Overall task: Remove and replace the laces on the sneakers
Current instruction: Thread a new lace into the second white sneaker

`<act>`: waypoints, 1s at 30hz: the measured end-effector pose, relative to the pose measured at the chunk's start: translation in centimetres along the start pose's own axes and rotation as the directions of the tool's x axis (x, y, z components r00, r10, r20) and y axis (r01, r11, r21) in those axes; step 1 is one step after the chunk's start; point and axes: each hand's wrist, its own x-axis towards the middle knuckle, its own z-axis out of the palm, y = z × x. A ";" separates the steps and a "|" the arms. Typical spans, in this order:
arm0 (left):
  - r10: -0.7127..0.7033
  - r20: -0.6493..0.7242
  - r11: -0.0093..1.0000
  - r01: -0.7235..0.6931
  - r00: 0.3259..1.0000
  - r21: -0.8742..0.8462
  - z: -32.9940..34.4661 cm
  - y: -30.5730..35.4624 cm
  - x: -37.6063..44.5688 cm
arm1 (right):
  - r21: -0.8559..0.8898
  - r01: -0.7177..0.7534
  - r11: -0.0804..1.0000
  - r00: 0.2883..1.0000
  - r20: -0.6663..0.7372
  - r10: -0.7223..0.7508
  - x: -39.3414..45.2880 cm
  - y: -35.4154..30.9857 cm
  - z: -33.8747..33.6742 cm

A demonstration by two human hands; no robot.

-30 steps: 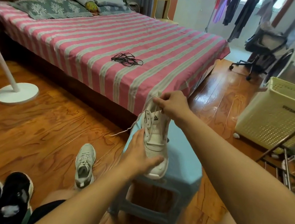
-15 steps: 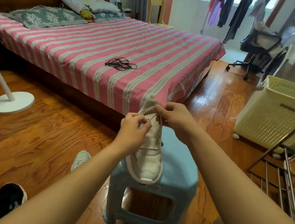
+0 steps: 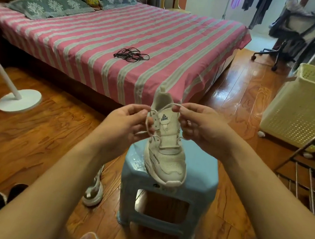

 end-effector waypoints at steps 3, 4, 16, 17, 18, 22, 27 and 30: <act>0.097 0.011 0.990 -0.098 0.995 0.097 1.5 -0.3 -0.3 | 0.075 0.000 0.997 1.000 0.022 -0.002 -0.3 -0.3 0.7; 0.108 0.016 0.975 -0.109 0.994 0.191 1.8 -0.7 -0.5 | 0.093 0.013 0.996 0.999 0.050 -0.018 -0.5 -0.3 1.0; 0.028 -0.033 0.995 -0.031 0.999 -0.097 1.9 -1.9 -1.2 | -0.507 0.118 0.854 0.979 -0.083 -0.185 -1.9 2.2 3.4; 0.025 -0.030 0.995 -0.028 0.999 -0.101 1.7 -1.8 -1.1 | -0.456 0.086 0.886 0.996 0.011 -0.091 -1.9 2.3 3.2; 0.028 -0.025 0.995 -0.030 0.999 -0.096 1.5 -1.6 -1.0 | -0.398 0.061 0.915 0.996 0.090 -0.027 -2.0 2.4 3.1; -0.002 0.109 1.000 -0.001 0.994 0.032 0.2 -1.4 -0.9 | -0.083 0.051 0.995 0.994 0.100 -0.043 -1.9 2.8 2.9; -0.042 0.142 0.999 0.041 0.989 0.006 -0.2 -1.4 -1.2 | -0.102 -0.009 0.995 0.976 0.216 0.031 -1.9 3.1 2.9; -0.055 0.129 0.998 0.055 0.990 0.001 0.1 -1.3 -1.3 | 0.094 0.037 0.995 0.997 0.060 -0.043 -1.8 2.6 3.7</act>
